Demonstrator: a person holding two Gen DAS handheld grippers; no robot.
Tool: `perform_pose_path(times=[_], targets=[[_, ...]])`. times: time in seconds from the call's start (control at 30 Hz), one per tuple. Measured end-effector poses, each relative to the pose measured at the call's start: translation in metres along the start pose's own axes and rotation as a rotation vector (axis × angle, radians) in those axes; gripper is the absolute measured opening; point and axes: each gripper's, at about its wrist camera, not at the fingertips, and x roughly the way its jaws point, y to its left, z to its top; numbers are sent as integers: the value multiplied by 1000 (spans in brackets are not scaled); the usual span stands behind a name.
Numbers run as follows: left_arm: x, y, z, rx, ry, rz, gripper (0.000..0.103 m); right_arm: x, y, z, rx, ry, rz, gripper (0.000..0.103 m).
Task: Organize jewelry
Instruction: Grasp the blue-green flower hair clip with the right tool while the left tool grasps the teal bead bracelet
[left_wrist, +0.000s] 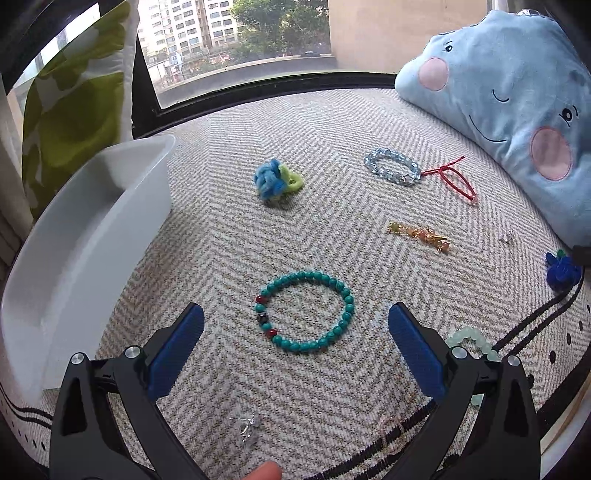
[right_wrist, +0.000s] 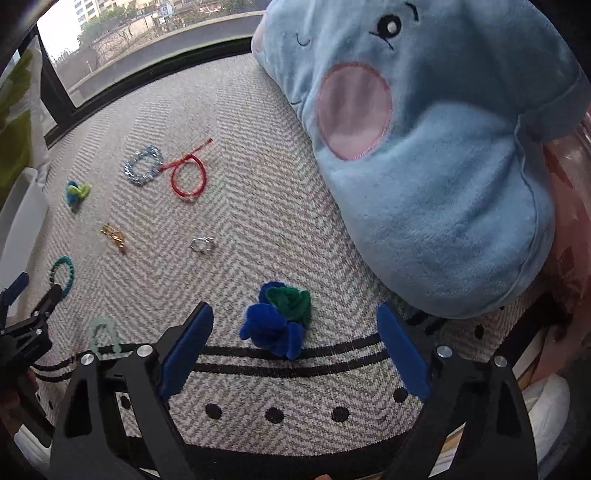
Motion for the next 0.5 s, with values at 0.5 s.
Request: perform_pose_path(times=[0.5], targets=[[15,3,-9,-7,57,-35,66,26,-25,-9,43,65,-2,68]])
